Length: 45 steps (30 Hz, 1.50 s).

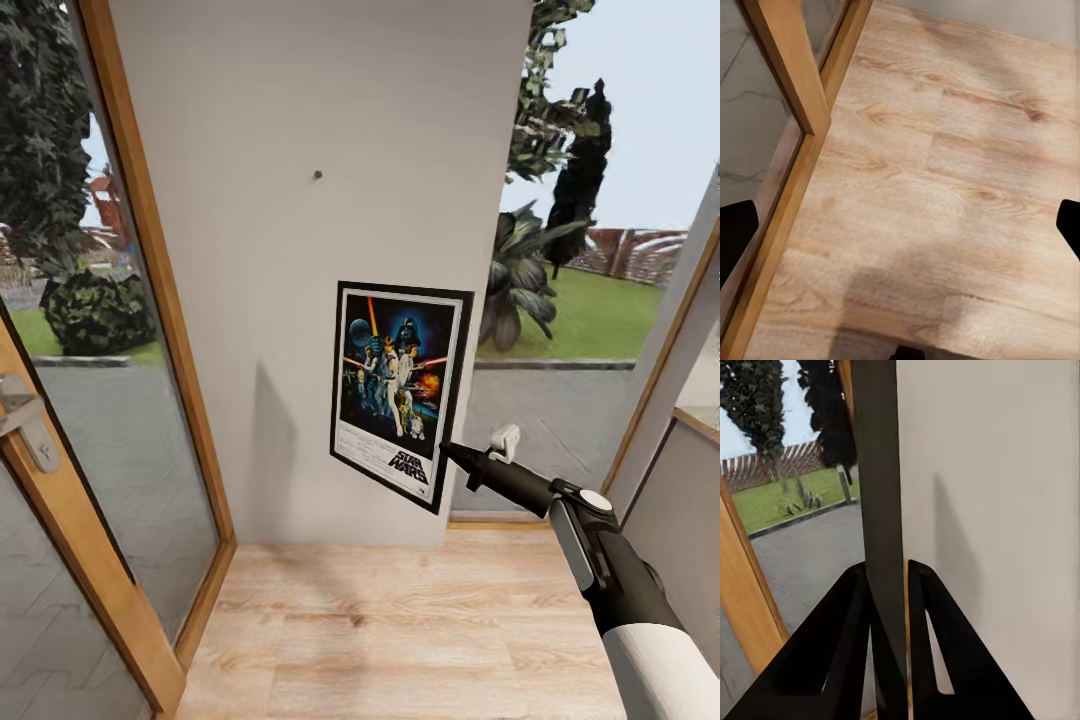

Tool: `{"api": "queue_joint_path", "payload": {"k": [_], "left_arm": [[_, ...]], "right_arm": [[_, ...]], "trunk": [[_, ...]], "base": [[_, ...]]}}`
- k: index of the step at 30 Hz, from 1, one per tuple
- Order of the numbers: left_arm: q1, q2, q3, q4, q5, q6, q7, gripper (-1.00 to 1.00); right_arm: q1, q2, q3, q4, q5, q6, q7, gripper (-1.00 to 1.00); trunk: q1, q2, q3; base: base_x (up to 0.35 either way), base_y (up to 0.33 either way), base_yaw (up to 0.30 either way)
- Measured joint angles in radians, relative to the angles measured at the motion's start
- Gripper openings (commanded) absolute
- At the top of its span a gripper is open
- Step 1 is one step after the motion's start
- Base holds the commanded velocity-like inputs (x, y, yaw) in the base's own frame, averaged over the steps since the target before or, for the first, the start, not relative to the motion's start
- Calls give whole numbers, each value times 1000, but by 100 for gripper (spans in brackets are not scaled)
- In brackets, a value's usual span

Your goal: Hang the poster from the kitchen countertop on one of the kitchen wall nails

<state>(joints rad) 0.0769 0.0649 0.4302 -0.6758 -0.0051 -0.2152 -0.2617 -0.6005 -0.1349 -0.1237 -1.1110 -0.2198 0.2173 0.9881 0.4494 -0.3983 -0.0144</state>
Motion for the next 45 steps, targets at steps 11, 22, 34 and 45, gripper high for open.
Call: {"api": "queue_joint_path", "payload": {"k": [11, 22, 34, 45], "left_arm": [[0, 0, -1, 0, 0, 0, 0, 100], [0, -2, -3, 0, 0, 0, 0, 100], [0, -2, -16, 0, -1, 0, 0, 100], [0, -1, -16, 0, -1, 0, 0, 100]], "right_arm": [[0, -1, 5, 0, 5, 0, 2, -100], [0, -1, 42, -12, 7, 30, 17, -100], [-57, -1, 73, -133, -6, 309, 34, -100], [-317, 10, 201, -145, -8, 488, 41, -100]], "trunk": [[0, 0, 1], [0, 0, 1], [0, 0, 1], [0, 0, 1]], "base": [[0, 2, -16], [0, 0, 0], [0, 0, 0], [0, 0, 0]]}}
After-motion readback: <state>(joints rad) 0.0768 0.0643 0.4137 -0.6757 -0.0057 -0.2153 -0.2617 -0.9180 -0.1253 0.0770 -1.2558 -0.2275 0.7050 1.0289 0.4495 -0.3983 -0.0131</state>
